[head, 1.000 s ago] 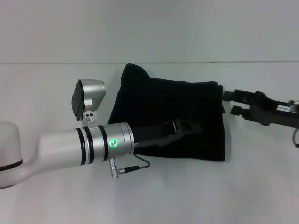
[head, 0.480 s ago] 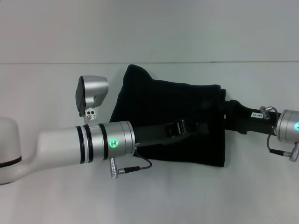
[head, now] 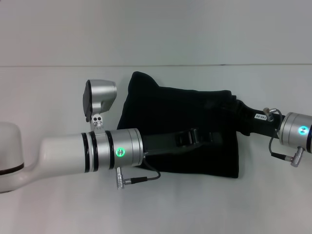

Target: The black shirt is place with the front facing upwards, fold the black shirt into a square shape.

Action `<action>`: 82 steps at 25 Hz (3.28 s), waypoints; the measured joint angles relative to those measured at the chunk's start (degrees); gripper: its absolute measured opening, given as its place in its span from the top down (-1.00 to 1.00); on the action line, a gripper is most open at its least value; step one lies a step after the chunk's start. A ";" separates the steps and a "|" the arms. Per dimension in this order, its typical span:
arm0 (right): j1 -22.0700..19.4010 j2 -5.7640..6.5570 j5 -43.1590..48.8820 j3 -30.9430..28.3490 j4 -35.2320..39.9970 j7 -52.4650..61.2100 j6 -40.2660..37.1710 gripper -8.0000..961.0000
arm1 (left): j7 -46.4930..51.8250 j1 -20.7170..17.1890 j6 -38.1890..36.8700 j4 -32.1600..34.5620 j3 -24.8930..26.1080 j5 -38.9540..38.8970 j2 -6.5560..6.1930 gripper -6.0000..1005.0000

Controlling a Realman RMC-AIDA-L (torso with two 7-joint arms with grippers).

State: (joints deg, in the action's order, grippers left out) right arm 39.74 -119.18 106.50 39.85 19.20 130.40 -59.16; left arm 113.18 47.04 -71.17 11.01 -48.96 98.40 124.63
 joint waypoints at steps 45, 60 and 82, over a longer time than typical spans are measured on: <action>-1.77 -0.36 -7.74 0.76 0.26 -15.54 4.41 0.71 | -0.72 0.04 2.99 -3.47 -3.16 -0.54 0.09 0.74; -1.86 -0.41 -7.92 0.72 -0.03 -14.88 4.94 0.68 | 0.27 0.11 3.63 -4.30 -3.05 -2.32 0.09 0.72; -6.34 1.81 -8.03 0.20 0.60 -14.55 -2.01 -0.65 | -2.82 -5.13 -7.93 3.24 -2.99 -6.55 -0.38 -0.16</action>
State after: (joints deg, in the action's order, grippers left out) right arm 33.40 -117.37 98.47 40.05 19.79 115.85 -61.17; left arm 110.36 41.91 -79.10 14.25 -51.95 91.85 124.25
